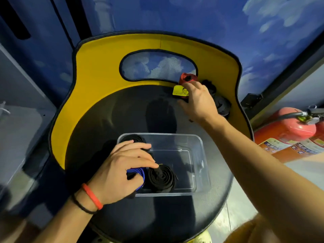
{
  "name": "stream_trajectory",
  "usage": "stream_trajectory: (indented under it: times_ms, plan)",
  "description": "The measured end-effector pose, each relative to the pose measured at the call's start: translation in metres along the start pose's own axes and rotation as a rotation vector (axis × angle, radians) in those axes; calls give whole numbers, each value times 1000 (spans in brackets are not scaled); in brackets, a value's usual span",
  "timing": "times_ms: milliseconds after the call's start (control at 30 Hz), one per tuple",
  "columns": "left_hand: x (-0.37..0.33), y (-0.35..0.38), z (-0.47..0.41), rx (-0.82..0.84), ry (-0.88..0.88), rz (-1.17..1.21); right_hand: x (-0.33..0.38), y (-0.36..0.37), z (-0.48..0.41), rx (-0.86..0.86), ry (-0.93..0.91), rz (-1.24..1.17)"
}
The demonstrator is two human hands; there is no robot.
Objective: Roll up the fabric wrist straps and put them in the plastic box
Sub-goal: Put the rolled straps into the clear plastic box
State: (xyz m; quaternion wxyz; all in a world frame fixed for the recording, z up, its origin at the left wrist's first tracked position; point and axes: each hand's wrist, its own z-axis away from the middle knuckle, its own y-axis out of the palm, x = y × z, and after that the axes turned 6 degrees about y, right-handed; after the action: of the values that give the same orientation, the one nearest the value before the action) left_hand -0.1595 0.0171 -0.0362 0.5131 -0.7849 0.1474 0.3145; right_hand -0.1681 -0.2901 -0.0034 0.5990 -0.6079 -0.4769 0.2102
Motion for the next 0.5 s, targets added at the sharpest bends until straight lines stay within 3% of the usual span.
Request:
stream_trajectory:
  times_ms: [167,367,500]
  plan:
    - [3,1,1,-10,3,28,-15,33,-40,59,26,209]
    - [5,0,-1,3,-1,38,-22,43,-50,-121,32,310]
    - [5,0,-1,6,3,38,-28,47,-52,-88,-4,296]
